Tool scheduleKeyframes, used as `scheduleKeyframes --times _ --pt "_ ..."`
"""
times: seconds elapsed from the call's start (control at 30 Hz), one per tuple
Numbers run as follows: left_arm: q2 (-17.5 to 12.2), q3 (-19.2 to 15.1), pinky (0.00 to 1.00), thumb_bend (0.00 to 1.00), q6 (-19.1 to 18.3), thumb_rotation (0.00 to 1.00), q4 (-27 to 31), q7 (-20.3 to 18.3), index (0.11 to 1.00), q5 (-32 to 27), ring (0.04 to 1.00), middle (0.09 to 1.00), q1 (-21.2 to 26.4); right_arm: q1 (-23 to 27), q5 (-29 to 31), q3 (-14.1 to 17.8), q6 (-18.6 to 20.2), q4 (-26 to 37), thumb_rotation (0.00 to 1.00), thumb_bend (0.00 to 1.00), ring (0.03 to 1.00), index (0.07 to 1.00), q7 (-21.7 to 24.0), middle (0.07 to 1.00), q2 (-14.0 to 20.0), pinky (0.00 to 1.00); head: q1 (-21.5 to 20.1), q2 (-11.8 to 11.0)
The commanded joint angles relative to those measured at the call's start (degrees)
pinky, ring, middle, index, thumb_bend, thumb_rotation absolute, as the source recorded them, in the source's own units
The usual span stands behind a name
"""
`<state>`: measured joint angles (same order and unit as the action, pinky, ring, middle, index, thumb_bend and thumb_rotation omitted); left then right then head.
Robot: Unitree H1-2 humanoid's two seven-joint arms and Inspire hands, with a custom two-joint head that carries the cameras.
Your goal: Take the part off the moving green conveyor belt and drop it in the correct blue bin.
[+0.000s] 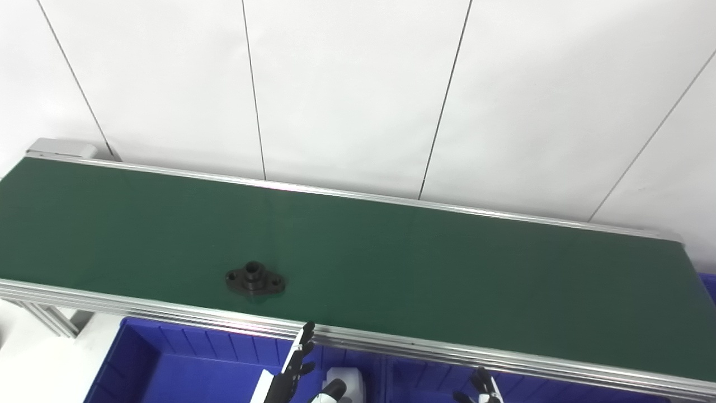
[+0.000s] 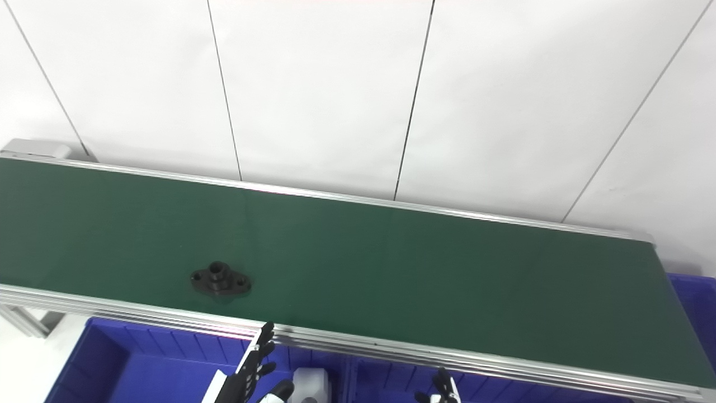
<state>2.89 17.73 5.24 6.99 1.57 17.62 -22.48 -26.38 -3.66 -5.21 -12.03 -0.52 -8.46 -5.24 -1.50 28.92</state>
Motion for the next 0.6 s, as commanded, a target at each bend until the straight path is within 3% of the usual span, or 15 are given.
scheduleKeyframes --times 0.0,0.13,0.3,0.37,0.5,0.57 --pt "1.52 1.19 0.87 0.61 1.67 0.79 0.83 0.87 1.0 0.6 0.972 1.0 -0.07 0.03 0.17 0.15 -2.88 1.21 0.94 0.48 0.788 0.96 0.65 0.926 0.01 0.74 0.46 0.14" --pt "2.21 1.49 0.86 0.62 0.96 0.78 1.28 1.04 1.0 0.98 0.964 1.0 -0.24 -0.01 -0.21 0.31 -2.41 1.9 0.9 0.47 0.788 0.961 0.96 0.925 0.3 0.73 0.67 0.6" --pt "1.94 1.29 0.86 0.62 0.47 0.78 2.12 0.66 1.0 0.83 0.955 1.0 -0.15 -0.27 -1.05 0.47 -1.47 5.95 0.7 0.56 0.816 0.996 0.82 0.937 0.06 0.76 -1.25 1.94" --pt "1.57 1.07 0.87 0.62 0.07 0.79 2.54 0.26 1.0 0.55 0.96 1.0 -0.03 0.26 -4.66 0.68 -3.46 8.13 0.58 0.63 0.793 0.984 -0.44 0.909 0.33 0.69 -2.07 2.2" --pt "0.86 0.45 0.88 0.61 -0.31 0.79 2.95 -0.27 1.0 -0.36 0.964 1.0 0.5 2.34 -13.7 0.56 -5.82 11.03 0.54 0.69 0.792 0.984 -2.26 0.899 1.84 0.67 -4.92 2.95" --pt "0.49 0.31 0.89 0.59 -0.41 0.8 3.0 -0.65 1.0 -0.78 0.971 1.0 0.83 4.24 -20.05 0.77 -5.0 12.94 0.52 0.81 0.798 0.982 -3.34 0.903 2.9 0.67 -5.86 3.29"
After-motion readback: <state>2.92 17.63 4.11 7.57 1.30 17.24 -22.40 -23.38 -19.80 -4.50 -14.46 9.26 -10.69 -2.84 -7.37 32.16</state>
